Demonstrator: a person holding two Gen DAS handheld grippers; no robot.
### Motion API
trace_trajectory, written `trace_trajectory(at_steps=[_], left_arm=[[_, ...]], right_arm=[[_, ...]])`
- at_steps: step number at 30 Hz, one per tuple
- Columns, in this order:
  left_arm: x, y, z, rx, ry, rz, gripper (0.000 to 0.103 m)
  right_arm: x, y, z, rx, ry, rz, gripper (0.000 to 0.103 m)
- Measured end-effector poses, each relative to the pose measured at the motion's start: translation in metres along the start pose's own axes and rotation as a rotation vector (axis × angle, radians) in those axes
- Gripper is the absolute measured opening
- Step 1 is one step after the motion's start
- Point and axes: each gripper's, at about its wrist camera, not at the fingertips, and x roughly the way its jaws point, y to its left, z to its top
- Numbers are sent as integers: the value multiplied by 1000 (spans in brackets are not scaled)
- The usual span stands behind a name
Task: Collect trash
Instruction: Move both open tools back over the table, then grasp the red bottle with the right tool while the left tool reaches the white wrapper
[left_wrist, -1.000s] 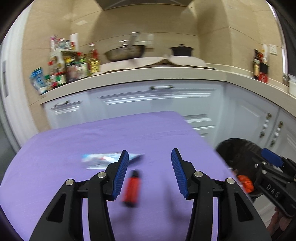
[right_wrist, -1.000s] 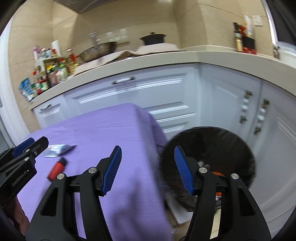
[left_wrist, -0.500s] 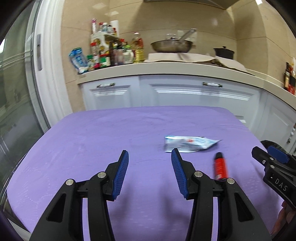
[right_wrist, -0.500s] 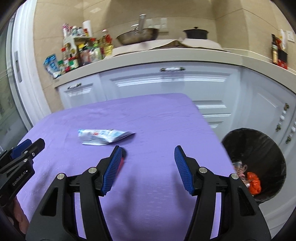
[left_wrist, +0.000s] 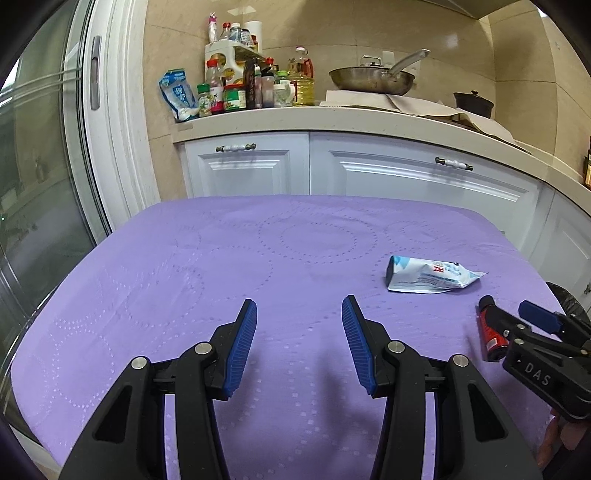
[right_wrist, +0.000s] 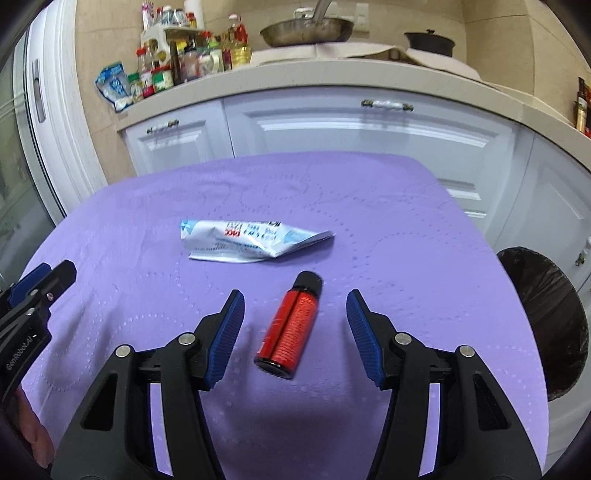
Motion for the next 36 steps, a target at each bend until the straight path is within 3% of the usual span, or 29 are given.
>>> trace_trajectory(at_steps=[4, 8, 11, 22, 32, 36], left_arm=[[3, 4, 0, -13, 12, -12, 48], [4, 2, -1, -10, 14, -25, 48], [5, -3, -1, -2, 19, -37, 48], [11, -35, 4, 43, 38, -90, 48], [19, -76, 17, 102, 41, -130, 48], [23, -91, 23, 121, 35, -132, 53]], right_arm=[[15, 3, 1, -1, 69, -1, 46], [22, 1, -1, 3, 107, 11, 28], [23, -1, -1, 9, 113, 19, 25], [5, -22, -2, 30, 65, 21, 23], [-12, -76, 3, 91, 10, -9, 23], [-16, -94, 5, 102, -4, -22, 23]])
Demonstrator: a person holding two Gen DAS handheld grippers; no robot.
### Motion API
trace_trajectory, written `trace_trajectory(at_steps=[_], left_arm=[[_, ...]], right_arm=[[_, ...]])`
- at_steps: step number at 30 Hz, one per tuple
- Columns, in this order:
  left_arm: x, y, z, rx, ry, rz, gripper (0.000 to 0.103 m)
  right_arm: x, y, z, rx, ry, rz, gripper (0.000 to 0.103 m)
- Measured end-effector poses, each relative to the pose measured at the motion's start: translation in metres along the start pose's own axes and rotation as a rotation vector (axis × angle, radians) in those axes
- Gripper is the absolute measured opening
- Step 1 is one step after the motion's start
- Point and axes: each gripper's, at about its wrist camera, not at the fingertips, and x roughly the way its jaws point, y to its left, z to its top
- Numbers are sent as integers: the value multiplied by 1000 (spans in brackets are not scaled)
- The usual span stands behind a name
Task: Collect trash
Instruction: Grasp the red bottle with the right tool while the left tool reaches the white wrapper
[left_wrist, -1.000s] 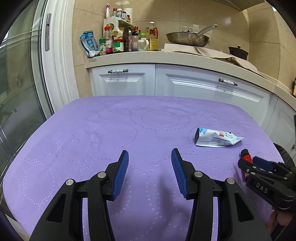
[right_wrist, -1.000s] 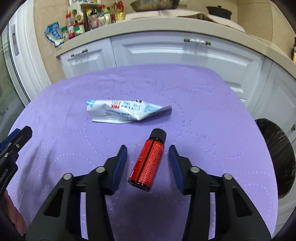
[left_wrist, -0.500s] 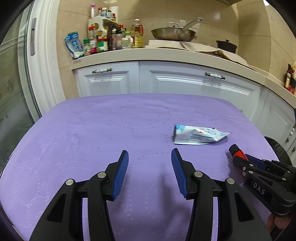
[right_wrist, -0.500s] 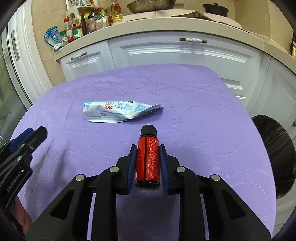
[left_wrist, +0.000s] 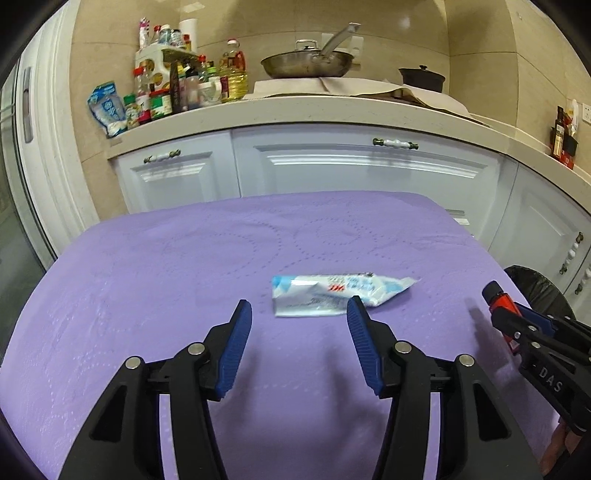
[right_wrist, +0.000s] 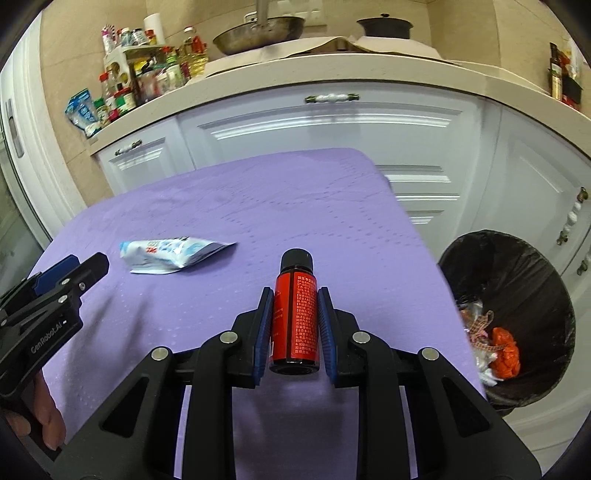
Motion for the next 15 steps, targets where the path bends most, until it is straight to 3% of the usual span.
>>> trace_trajectory(at_steps=[5, 8, 15], left_arm=[[5, -21, 6, 44, -10, -8, 54], [12, -24, 9, 57, -15, 11, 62], [31, 0, 20, -27, 12, 53, 72]], right_arm=[[-1, -16, 3, 18, -5, 5, 23], [-2, -22, 4, 21, -7, 11, 23], [0, -25, 6, 23, -7, 21, 23]])
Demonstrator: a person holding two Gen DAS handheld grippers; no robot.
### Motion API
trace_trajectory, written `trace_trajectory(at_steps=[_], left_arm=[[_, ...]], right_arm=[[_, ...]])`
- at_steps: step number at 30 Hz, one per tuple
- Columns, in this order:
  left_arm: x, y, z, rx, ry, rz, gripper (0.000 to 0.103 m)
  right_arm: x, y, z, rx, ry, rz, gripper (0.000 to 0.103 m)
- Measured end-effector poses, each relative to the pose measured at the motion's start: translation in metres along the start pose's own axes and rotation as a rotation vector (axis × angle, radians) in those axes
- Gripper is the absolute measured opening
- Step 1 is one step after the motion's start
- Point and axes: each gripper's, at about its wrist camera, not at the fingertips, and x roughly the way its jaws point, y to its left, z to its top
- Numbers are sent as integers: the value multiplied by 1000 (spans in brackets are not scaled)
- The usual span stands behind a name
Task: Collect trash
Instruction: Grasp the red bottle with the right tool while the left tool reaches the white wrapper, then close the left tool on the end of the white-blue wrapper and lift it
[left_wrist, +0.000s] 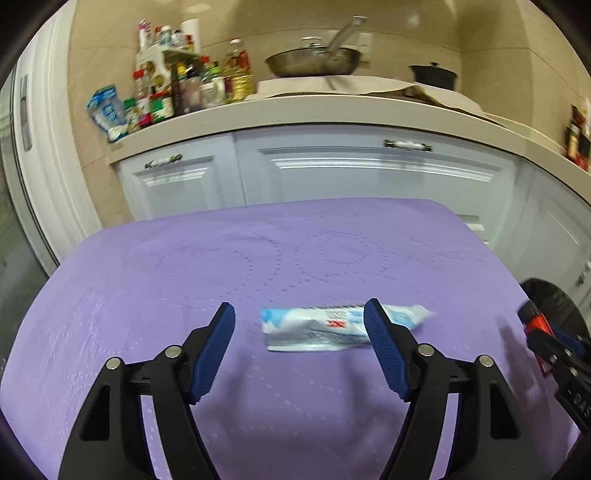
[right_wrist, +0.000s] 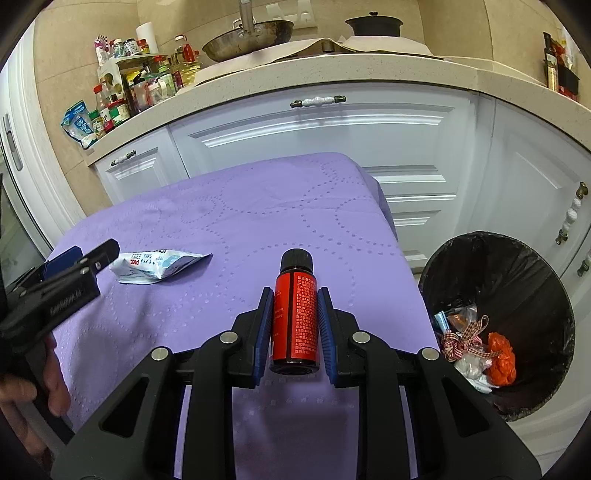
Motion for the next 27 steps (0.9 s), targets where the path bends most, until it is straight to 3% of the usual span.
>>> trace_trajectory(at_steps=[9, 12, 18, 27], left_arm=[[22, 6, -4, -21, 76, -37, 74], [24, 4, -6, -2, 91, -49, 56], [28, -3, -14, 60, 120, -87, 0], [13, -11, -15, 95, 72, -121, 1]], right_arm=[[8, 2, 3, -5, 12, 9, 23], [11, 4, 3, -9, 20, 9, 23], [13, 4, 4, -10, 22, 8, 23], [11, 3, 3, -10, 16, 11, 23]])
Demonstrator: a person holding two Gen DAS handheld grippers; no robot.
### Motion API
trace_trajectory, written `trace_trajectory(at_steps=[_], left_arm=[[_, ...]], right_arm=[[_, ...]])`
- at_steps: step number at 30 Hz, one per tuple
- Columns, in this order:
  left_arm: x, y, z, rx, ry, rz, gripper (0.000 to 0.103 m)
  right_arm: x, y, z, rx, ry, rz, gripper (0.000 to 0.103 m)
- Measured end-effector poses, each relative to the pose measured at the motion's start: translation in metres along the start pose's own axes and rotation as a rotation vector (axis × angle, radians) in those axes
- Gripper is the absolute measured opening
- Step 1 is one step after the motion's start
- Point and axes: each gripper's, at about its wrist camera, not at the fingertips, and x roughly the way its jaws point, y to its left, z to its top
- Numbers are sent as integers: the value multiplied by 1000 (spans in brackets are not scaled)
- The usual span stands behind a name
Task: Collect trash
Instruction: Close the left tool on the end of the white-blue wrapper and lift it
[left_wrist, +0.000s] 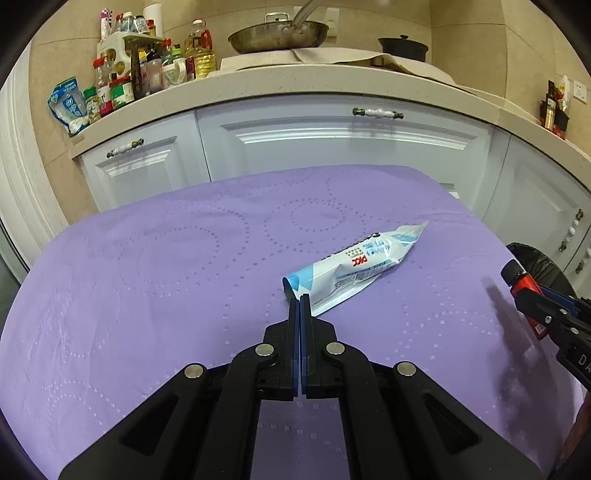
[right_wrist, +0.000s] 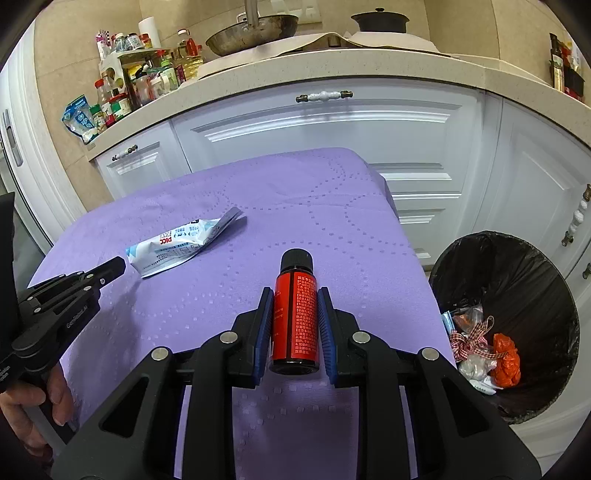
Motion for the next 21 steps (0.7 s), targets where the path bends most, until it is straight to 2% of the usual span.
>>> trace_trajectory(at_steps=[3, 5, 6, 7, 12, 21], left_arm=[[-3, 3, 4, -5, -10, 4, 2], [-2, 7, 7, -10, -12, 8, 14], [-2, 8, 8, -13, -18, 15, 25], [-1, 10, 9, -12, -24, 21, 33], [5, 10, 11, 15, -19, 20, 36], [20, 1, 16, 89, -18, 2, 59]], right_arm=[[-1, -1, -1, 1, -1, 2, 23], [-1, -1, -1, 2, -2, 1, 23], [-1, -1, -1, 2, -2, 1, 23], [-2, -1, -1, 3, -3, 0, 23], [1, -2, 2, 7, 1, -9, 23], [15, -4, 18, 7, 9, -15, 23]])
